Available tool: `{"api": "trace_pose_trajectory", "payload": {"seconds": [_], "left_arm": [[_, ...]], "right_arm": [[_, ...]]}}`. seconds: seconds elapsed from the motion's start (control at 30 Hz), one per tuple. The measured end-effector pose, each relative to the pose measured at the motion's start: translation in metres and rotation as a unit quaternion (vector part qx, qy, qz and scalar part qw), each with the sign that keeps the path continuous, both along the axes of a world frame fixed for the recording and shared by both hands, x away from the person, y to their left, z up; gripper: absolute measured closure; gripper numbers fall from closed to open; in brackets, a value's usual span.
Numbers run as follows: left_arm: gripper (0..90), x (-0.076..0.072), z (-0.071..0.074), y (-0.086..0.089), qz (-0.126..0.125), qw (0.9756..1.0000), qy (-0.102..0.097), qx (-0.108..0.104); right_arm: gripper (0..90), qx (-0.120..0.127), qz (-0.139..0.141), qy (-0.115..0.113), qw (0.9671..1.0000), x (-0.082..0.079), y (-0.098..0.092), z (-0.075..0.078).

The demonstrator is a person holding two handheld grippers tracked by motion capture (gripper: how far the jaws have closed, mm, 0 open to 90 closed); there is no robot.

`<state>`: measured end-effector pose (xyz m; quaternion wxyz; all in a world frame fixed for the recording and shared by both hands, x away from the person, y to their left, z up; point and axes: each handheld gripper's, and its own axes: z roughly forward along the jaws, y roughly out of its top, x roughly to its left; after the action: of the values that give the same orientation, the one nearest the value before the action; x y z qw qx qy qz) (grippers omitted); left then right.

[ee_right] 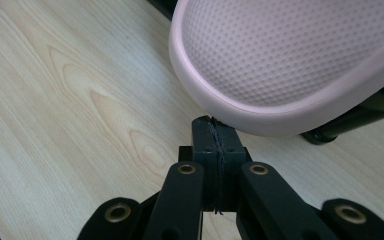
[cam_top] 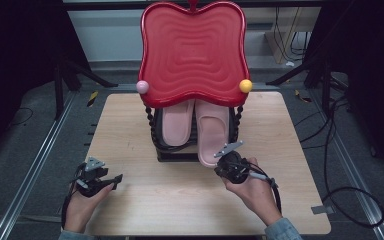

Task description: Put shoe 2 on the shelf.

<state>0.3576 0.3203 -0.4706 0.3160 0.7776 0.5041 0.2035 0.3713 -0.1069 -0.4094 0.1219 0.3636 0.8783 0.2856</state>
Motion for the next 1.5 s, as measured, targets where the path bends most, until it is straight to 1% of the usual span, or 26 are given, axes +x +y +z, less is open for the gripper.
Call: {"api": "trace_pose_trajectory", "payload": {"seconds": [0.1, 0.27, 0.37, 0.43, 0.47, 0.5, 0.53, 0.6, 0.63, 0.7, 0.77, 0.8, 0.87, 0.9, 0.93, 1.07, 1.1, 1.13, 1.2, 1.3, 1.33, 1.43, 1.5], "left_arm": [[35.8, 0.0, 0.0, -0.001, -0.001, 1.0, 0.001, 0.0], [35.8, 0.0, -0.001, -0.001, -0.001, 1.0, 0.001, 0.0], [35.8, 0.0, -0.001, -0.001, 0.0, 1.0, 0.002, -0.001], [35.8, 0.0, -0.001, -0.001, -0.001, 1.0, 0.001, 0.0], [35.8, 0.0, -0.002, -0.002, -0.002, 1.0, 0.001, -0.001], [35.8, 0.0, -0.001, -0.002, -0.002, 1.0, 0.001, 0.0], [35.8, 0.0, -0.001, -0.002, -0.003, 1.0, 0.001, 0.0], [35.8, 0.0, -0.001, -0.002, -0.003, 1.0, 0.001, 0.001], [35.8, 0.0, -0.001, -0.002, -0.003, 1.0, 0.002, 0.0], [35.8, 0.0, -0.001, -0.002, -0.003, 1.0, 0.001, 0.0], [35.8, 0.0, -0.001, -0.002, -0.003, 1.0, 0.001, 0.0], [35.8, 0.0, -0.001, -0.001, -0.003, 1.0, 0.0, -0.001], [35.8, 0.0, -0.001, -0.001, -0.002, 1.0, 0.0, -0.001], [35.8, 0.0, -0.001, -0.001, -0.001, 1.0, 0.0, -0.001], [35.8, 0.0, -0.001, -0.001, -0.001, 1.0, 0.001, -0.001], [35.8, 0.0, -0.001, -0.002, -0.003, 1.0, 0.001, -0.001], [35.8, 0.0, -0.001, -0.002, -0.003, 1.0, 0.002, 0.0], [35.8, 0.0, -0.001, -0.003, -0.004, 1.0, 0.001, 0.0], [35.8, 0.0, -0.001, -0.003, -0.004, 1.0, 0.001, 0.0], [35.8, 0.0, -0.001, -0.002, -0.003, 1.0, 0.002, -0.001], [35.8, 0.0, -0.001, -0.002, -0.002, 1.0, 0.001, -0.002], [35.8, 0.0, -0.001, -0.001, -0.002, 1.0, 0.001, -0.002], [35.8, 0.0, -0.001, -0.001, -0.002, 1.0, 0.001, -0.002]], "right_arm": [[90.0, 0.002, -0.002, -0.003, 1.0, 0.005, 0.003, 0.005], [90.0, 0.003, -0.005, -0.012, 0.9999, 0.019, 0.01, 0.011], [90.0, -0.001, -0.004, -0.013, 0.9999, 0.026, 0.015, 0.012], [90.0, -0.002, -0.003, -0.01, 0.9999, 0.03, 0.019, 0.014], [90.0, -0.008, -0.002, -0.011, 0.9999, 0.032, 0.02, 0.015], [90.0, -0.009, -0.001, -0.01, 0.9999, 0.034, 0.022, 0.016], [90.0, -0.017, 0.0, -0.013, 0.9998, 0.036, 0.023, 0.018], [90.0, -0.019, 0.0, -0.01, 0.9998, 0.038, 0.025, 0.02], [90.0, -0.025, 0.0, -0.012, 0.9996, 0.04, 0.026, 0.021], [90.0, -0.03, 0.002, -0.011, 0.9995, 0.043, 0.027, 0.021], [90.0, -0.031, 0.003, -0.008, 0.9995, 0.044, 0.028, 0.021], [90.0, -0.035, 0.004, -0.01, 0.9993, 0.044, 0.028, 0.021], [90.0, -0.03, 0.005, -0.009, 0.9995, 0.042, 0.028, 0.021], [90.0, -0.033, 0.005, -0.012, 0.9994, 0.041, 0.027, 0.022], [90.0, -0.028, 0.006, -0.012, 0.9995, 0.039, 0.027, 0.023], [90.0, -0.029, 0.006, -0.021, 0.9993, 0.036, 0.024, 0.028], [90.0, -0.024, 0.005, -0.021, 0.9995, 0.036, 0.024, 0.029], [90.0, -0.027, 0.005, -0.025, 0.9993, 0.037, 0.024, 0.03], [90.0, -0.027, 0.004, -0.022, 0.9994, 0.039, 0.025, 0.03], [90.0, -0.029, -0.002, -0.028, 0.9992, 0.042, 0.026, 0.03], [90.0, -0.025, -0.003, -0.026, 0.9993, 0.043, 0.027, 0.03], [90.0, -0.023, -0.013, -0.03, 0.9992, 0.046, 0.028, 0.03], [90.0, -0.023, -0.015, -0.029, 0.9992, 0.049, 0.028, 0.03]]}}
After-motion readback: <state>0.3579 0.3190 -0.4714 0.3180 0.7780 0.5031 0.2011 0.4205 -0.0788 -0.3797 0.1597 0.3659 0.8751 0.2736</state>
